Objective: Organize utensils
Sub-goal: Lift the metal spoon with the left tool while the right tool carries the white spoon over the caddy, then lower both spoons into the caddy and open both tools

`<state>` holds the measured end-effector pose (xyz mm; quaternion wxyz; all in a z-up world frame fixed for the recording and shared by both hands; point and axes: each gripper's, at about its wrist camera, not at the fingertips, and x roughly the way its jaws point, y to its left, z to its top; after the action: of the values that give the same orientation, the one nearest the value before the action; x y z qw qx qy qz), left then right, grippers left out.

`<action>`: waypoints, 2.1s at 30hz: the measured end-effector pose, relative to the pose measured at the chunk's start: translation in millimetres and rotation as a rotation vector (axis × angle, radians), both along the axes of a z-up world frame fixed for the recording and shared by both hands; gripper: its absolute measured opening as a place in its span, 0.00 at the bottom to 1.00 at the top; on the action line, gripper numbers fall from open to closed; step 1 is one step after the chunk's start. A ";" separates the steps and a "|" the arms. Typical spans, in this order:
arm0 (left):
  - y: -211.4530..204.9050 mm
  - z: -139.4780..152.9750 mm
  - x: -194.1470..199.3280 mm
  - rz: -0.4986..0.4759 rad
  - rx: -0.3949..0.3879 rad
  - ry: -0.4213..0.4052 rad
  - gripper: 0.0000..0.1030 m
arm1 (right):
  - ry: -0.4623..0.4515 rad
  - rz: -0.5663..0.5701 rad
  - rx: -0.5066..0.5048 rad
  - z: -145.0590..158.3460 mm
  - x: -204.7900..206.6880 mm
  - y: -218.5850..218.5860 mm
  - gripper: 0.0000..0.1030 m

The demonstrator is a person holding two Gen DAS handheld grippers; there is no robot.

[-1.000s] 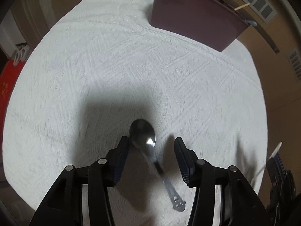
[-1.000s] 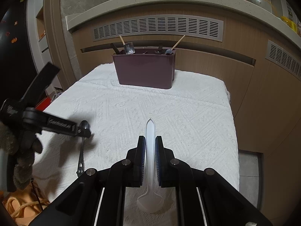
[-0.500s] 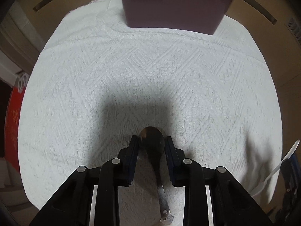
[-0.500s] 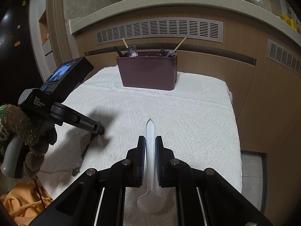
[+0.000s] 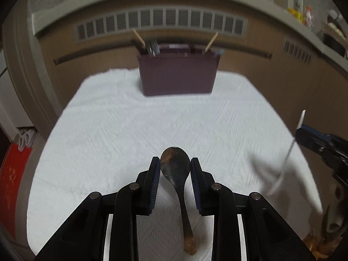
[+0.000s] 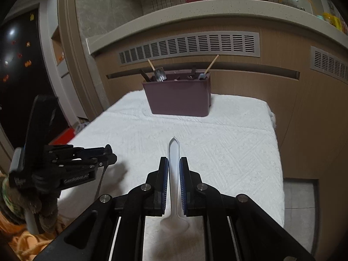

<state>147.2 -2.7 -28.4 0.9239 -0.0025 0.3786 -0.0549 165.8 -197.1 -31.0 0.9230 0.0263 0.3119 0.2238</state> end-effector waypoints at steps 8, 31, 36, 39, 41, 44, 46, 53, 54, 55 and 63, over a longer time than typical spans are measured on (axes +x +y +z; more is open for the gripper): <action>15.4 87.8 10.6 -0.022 -0.021 -0.317 0.28 | -0.118 -0.012 0.019 53.9 18.9 5.2 0.10; 21.8 140.0 241.1 -0.078 -0.062 -0.612 0.28 | -0.238 -0.063 -0.066 161.9 223.9 72.7 0.10; 24.0 84.0 264.4 -0.064 -0.070 -0.502 0.28 | -0.128 -0.045 -0.112 108.9 252.2 86.8 0.10; 24.5 60.3 267.4 -0.074 -0.082 -0.475 0.28 | -0.044 -0.043 -0.126 74.0 265.1 87.4 0.10; 21.8 46.6 270.5 -0.088 -0.072 -0.462 0.28 | 0.007 -0.040 -0.127 54.4 271.8 87.0 0.10; 19.8 32.0 273.1 -0.094 -0.074 -0.430 0.28 | 0.059 -0.039 -0.136 32.4 277.0 87.8 0.10; 19.7 24.5 274.1 -0.096 -0.082 -0.408 0.28 | 0.082 -0.035 -0.142 22.3 278.9 88.8 0.10; 14.5 19.9 268.0 -0.107 -0.055 -0.405 0.30 | 0.125 -0.019 -0.157 3.4 283.0 93.2 0.10; 13.1 19.4 267.4 -0.109 -0.054 -0.400 0.31 | 0.122 -0.014 -0.159 3.5 281.4 93.7 0.10; 12.6 19.3 267.3 -0.109 -0.056 -0.397 0.34 | 0.118 -0.007 -0.163 5.5 279.9 94.7 0.10; 16.4 29.4 251.6 -0.109 -0.068 -0.412 0.55 | 0.054 0.026 -0.206 25.9 260.0 103.1 0.23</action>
<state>398.8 13.7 1.1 0.9768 -0.0018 0.1792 -0.1170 425.9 -94.0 -5.1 0.9090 -0.0668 0.3585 0.2018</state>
